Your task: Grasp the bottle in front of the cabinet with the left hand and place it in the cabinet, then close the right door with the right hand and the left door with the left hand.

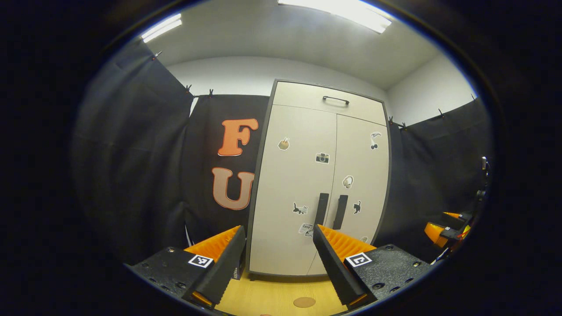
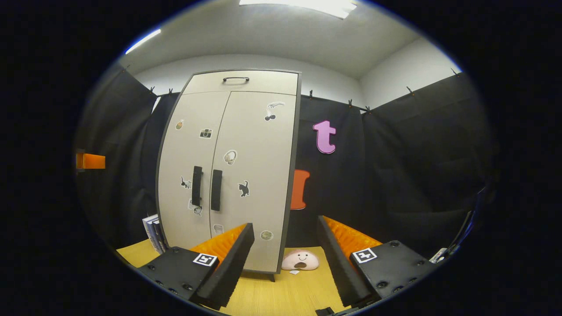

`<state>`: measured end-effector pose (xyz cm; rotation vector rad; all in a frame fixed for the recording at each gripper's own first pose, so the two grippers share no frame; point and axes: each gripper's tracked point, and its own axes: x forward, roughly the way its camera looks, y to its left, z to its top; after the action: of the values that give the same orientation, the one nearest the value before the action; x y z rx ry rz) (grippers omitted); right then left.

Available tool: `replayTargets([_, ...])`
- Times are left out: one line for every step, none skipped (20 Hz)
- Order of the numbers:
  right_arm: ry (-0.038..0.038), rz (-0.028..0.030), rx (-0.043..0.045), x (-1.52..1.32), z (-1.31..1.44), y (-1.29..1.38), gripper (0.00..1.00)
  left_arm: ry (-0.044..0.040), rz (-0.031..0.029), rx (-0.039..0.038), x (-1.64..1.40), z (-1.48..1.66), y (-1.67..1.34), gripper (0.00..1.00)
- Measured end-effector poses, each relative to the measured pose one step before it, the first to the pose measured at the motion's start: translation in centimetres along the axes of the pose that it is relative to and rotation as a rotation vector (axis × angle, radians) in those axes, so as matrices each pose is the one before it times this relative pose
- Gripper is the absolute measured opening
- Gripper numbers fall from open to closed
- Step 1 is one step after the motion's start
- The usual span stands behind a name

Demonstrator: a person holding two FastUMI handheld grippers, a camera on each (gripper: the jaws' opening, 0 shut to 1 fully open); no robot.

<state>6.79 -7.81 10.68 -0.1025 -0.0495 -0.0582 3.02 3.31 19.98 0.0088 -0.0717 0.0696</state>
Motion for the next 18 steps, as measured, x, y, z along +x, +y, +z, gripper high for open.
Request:
replayTargets([0.00091,0.0004,-0.00145,-0.008,-0.043,-0.031,0.95,0.00111,0.00085,-0.00004,0.054,-0.06,0.056,0.94])
replayTargets([0.0002,0.00128,-0.00138,-0.036,0.028,0.065,0.95,0.00069,0.00159,-0.00053,-0.01,-0.018,-0.007,0.95])
replayTargets([0.00041,0.00078,-0.00099,0.068,0.05,0.041,0.95,0.00158,0.00153,-0.0007,0.047,-0.039,0.028,0.95])
replayTargets([0.00008,0.00024,-0.00096,0.048,-0.023,0.043,0.95,0.00024,0.00154,-0.00067,-0.065,0.078,0.004,0.95])
replayTargets([0.00071,-0.00075,0.00001,0.058,-0.016,0.011,0.95,-0.00025,0.00191,-0.00019,0.076,0.056,0.067,0.95])
replayTargets([0.00092,0.00062,0.00123,0.064,0.005,0.049,0.95,-0.00014,0.00115,0.00058,0.008,0.016,0.01,0.95])
replayTargets([0.001,0.00034,0.00122,0.082,-0.041,0.023,0.95,-0.00039,0.0012,0.00157,0.024,0.035,0.049,0.95])
replayTargets([0.0002,0.00133,0.00072,0.016,0.002,0.035,0.95,-0.00008,0.00123,0.00194,-0.004,-0.033,0.012,0.95])
replayTargets([0.00043,0.0011,-0.00017,-0.017,0.018,0.08,0.95,-0.00089,0.00041,0.00116,0.066,0.082,0.032,0.95])
replayTargets([0.00174,0.00137,-0.00126,0.026,-0.054,0.064,0.95,-0.00073,0.00065,0.00002,-0.013,0.019,-0.043,0.94])
replayTargets([0.00026,0.00139,-0.00158,0.064,0.002,0.054,0.95,-0.00057,0.00028,-0.0012,0.113,-0.022,0.03,0.94])
replayTargets([0.00123,0.00069,-0.00163,0.073,-0.051,0.066,0.95,0.00125,0.0001,-0.00111,0.035,-0.052,-0.005,0.95])
replayTargets([0.00086,0.00034,-0.00151,0.019,0.002,-0.006,0.95,0.00081,0.00004,-0.00134,0.027,-0.019,0.022,0.95])
replayTargets([-0.00015,0.00003,0.00028,0.025,0.035,0.039,0.95,0.00055,-0.00026,-0.0005,0.065,-0.032,-0.074,0.94])
replayTargets([0.00037,0.00046,0.00161,0.075,-0.025,-0.017,0.95,-0.00039,-0.00126,0.0004,0.101,0.033,-0.057,0.95])
replayTargets([0.0005,0.00111,0.00139,0.074,-0.042,0.104,0.95,-0.00004,-0.0006,0.00134,-0.071,0.019,-0.015,0.95])
replayTargets([0.00045,0.00037,0.00034,0.103,-0.025,0.063,0.95,-0.00166,-0.00066,0.00179,0.112,0.052,0.016,0.95])
replayTargets([0.00092,0.00028,-0.00023,0.069,-0.015,0.035,0.95,0.00055,0.00219,0.0019,0.076,0.006,-0.013,0.95])
